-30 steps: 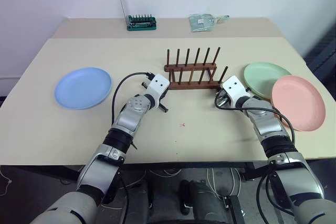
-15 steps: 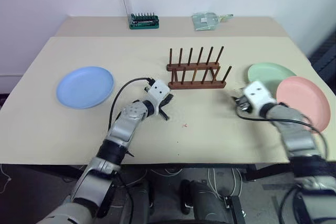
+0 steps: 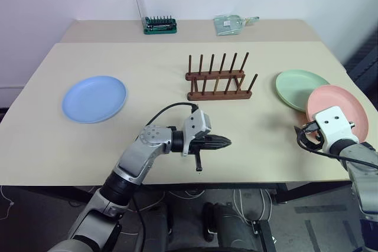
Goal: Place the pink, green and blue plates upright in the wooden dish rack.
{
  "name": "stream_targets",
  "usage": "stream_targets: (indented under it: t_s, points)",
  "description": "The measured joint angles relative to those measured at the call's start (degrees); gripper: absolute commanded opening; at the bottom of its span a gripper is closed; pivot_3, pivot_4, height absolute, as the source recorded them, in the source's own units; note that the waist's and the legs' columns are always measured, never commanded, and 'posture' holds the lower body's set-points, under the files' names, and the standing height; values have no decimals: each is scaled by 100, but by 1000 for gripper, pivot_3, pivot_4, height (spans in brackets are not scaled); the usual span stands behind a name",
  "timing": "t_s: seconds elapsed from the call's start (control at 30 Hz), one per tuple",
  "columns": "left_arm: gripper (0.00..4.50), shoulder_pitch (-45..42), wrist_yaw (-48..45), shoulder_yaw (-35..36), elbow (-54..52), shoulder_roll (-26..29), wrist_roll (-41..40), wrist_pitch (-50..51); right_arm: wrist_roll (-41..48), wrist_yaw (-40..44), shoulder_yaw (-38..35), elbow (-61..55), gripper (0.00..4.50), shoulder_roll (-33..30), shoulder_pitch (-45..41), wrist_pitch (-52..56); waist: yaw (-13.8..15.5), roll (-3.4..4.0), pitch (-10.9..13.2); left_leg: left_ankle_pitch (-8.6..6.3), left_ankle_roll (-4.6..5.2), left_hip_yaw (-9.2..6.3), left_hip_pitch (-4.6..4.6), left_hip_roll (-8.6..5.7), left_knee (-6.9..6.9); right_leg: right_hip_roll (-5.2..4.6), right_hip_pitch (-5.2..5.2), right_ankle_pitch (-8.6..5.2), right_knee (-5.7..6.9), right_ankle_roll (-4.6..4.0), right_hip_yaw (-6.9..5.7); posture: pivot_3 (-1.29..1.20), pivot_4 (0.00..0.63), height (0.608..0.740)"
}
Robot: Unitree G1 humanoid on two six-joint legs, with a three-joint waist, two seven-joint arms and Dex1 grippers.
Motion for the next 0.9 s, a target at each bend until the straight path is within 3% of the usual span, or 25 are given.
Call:
stream_targets:
  t_s: [0.23, 0.43, 0.6, 0.77, 0.9]
  points:
    - [0, -23, 113, -4, 0, 12, 45, -3, -156, -194, 230, 544, 27, -1, -95, -248, -4, 1, 0, 0, 1, -1, -1, -2, -7, 6, -4, 0, -1, 1, 5, 0, 150, 730]
    - [0, 71, 155, -3, -4, 62, 43, -3, -272, -122, 248, 142, 27, -175, 117, -269, 7, 1, 0, 0, 1, -1, -2, 0, -6, 5, -6, 0, -1, 1, 5, 0, 150, 730]
    - [0, 71, 171, -2, 2, 25, 32, -3, -490, 243, 272, -193, 27, -990, 155, -693, -11, 4, 2, 0, 1, 1, -2, -4, -5, 1, -6, 0, -4, 2, 6, 0, 150, 730]
    - [0, 4, 211, 14, 85, -53, 31, -27, 670, 817, 43, -545, 27, -849, -1684, -771, -100, -2, 7, 0, 1, -28, 1, -6, -14, 31, -12, 3, -3, -2, 14, 0, 150, 730]
    - [0, -57, 262, 36, 169, -68, 47, -112, 2955, 1193, -39, -544, 27, 426, -3547, 597, -144, 0, 7, 1, 3, -27, 5, 2, -18, 36, -20, 16, 20, 8, 17, 0, 150, 730]
